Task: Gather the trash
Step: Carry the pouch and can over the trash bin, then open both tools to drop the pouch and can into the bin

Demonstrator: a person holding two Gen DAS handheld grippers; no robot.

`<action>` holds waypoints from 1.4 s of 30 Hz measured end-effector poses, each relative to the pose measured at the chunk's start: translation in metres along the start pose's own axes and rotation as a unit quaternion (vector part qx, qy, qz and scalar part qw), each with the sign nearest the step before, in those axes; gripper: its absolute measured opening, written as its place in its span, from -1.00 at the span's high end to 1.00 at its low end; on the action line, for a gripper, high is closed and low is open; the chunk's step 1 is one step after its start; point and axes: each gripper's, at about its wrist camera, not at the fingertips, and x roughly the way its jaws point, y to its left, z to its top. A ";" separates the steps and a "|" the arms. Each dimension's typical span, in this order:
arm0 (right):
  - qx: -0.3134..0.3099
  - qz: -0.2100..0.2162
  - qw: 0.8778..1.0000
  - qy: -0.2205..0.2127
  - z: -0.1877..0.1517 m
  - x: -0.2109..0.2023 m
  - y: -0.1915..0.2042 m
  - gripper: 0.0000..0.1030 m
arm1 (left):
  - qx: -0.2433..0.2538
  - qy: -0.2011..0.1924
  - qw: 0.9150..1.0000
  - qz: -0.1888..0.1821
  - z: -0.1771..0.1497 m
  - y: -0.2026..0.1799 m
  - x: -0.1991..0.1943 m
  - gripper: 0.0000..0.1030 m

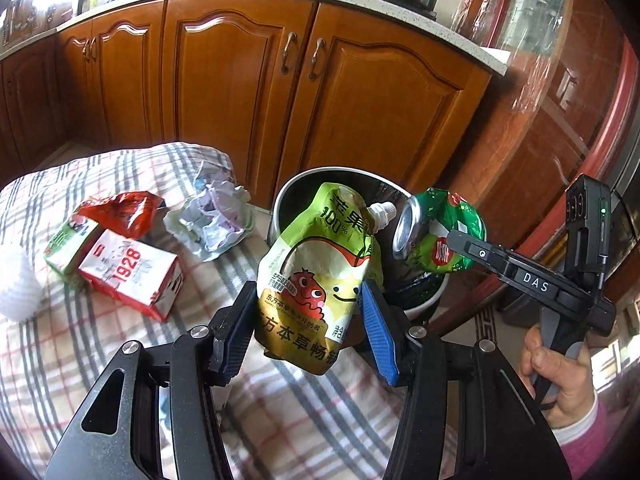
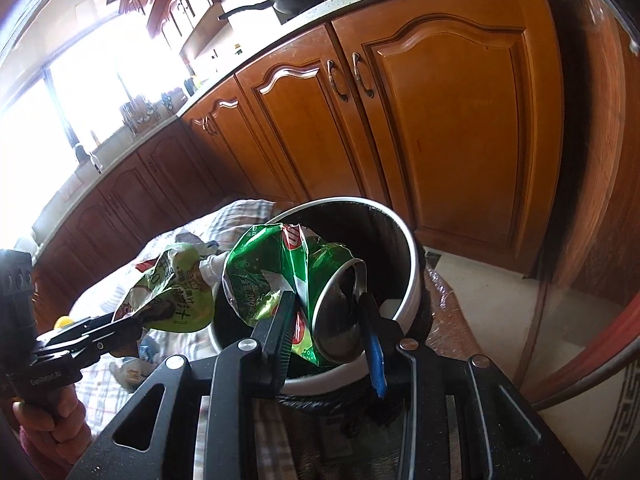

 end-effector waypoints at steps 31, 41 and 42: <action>-0.055 -0.050 0.996 0.055 0.027 0.050 -0.009 0.37 | 0.036 0.049 0.997 0.041 0.029 -0.025 0.060 -0.15; -0.041 -0.030 0.998 0.037 0.032 0.039 -0.009 -0.03 | 0.016 0.034 0.999 0.020 0.023 -0.019 0.037 -0.42; -0.038 -0.025 0.998 0.033 0.031 0.036 -0.008 -0.06 | 0.012 0.030 0.999 0.018 0.021 -0.016 0.032 -0.45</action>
